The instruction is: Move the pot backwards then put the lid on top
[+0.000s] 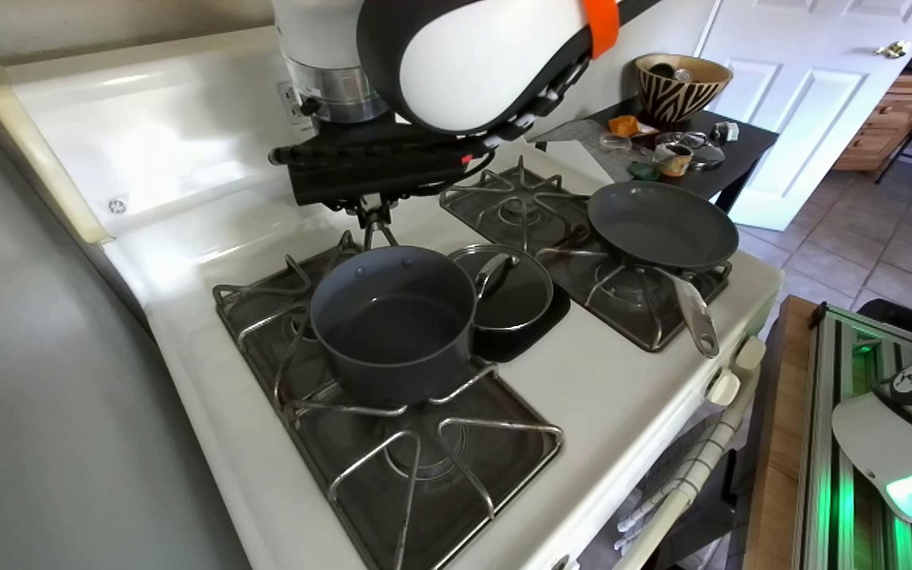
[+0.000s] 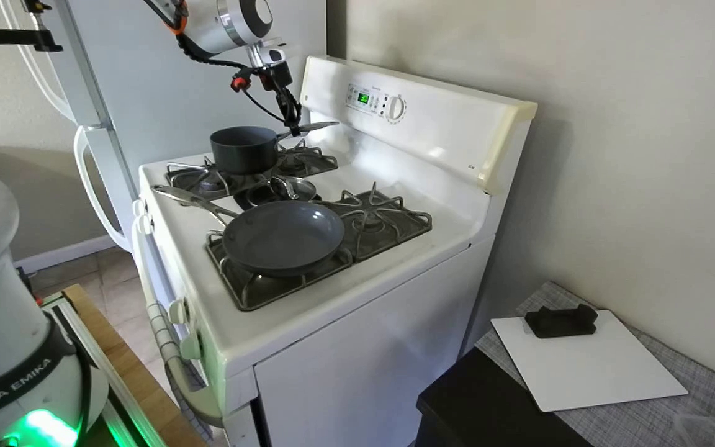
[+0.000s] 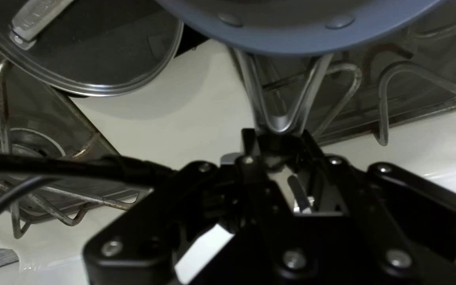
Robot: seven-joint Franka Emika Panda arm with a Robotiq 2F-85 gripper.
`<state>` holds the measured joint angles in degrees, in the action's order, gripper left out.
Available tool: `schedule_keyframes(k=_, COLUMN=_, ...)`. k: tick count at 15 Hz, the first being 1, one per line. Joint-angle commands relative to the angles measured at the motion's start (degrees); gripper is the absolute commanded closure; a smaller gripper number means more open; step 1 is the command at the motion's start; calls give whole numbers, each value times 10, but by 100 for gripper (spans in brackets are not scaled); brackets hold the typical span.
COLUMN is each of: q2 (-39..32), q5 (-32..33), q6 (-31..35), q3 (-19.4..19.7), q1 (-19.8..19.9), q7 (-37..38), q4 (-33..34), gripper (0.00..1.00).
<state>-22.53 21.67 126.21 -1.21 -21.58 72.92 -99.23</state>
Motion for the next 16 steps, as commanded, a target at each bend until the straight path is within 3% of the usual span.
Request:
schedule_keyframes(k=1, q2=-15, q5=2, q6=6, q3=8, q1=-6, q7=85, q4=21, gripper=95)
schedule_keyframes(k=16, q2=-46, q5=-33, q6=5, q3=26, q1=1, q7=87, q4=67, gripper=95)
